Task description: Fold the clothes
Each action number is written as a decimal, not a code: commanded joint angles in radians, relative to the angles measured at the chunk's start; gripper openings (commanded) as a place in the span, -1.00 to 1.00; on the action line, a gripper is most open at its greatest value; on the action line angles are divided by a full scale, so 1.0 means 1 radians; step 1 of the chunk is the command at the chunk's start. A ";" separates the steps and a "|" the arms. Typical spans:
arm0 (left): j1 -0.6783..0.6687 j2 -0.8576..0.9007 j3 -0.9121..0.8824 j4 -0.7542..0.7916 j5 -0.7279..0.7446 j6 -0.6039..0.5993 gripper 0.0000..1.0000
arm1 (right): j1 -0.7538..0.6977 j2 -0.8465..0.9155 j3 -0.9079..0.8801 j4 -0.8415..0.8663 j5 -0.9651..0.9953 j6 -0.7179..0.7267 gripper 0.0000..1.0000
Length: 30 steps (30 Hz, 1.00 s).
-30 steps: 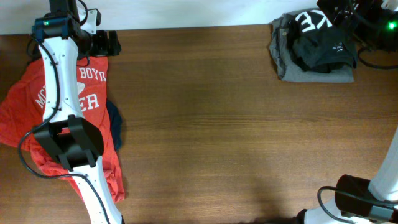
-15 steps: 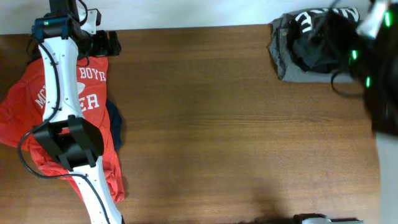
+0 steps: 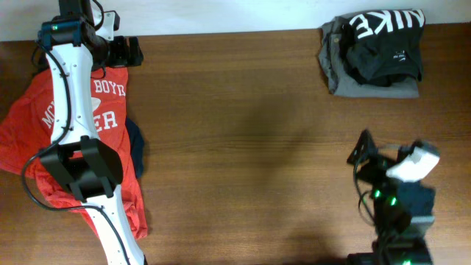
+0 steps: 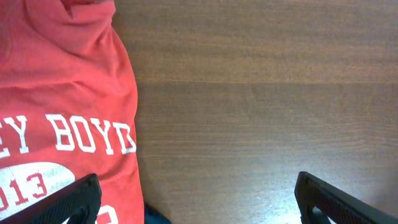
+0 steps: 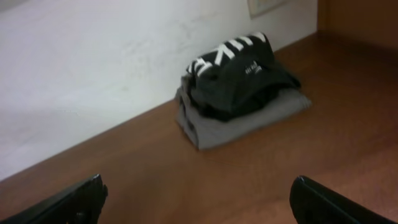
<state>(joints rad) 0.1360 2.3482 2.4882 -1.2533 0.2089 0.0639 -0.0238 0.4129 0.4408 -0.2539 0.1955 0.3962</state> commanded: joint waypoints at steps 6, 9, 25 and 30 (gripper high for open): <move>-0.002 0.009 -0.001 0.000 0.003 0.020 0.98 | -0.005 -0.196 -0.283 0.193 0.019 0.032 0.97; -0.002 0.009 -0.001 0.000 0.003 0.020 0.98 | -0.003 -0.222 -0.374 0.307 0.019 0.032 0.97; -0.002 0.009 -0.001 0.000 0.003 0.020 0.98 | -0.003 -0.410 -0.435 0.211 -0.119 -0.254 0.97; -0.002 0.009 -0.001 0.000 0.003 0.020 0.98 | -0.003 -0.393 -0.435 0.172 -0.192 -0.314 0.97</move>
<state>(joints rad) 0.1356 2.3482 2.4878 -1.2526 0.2085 0.0639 -0.0246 0.0147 0.0116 -0.0711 0.0650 0.1593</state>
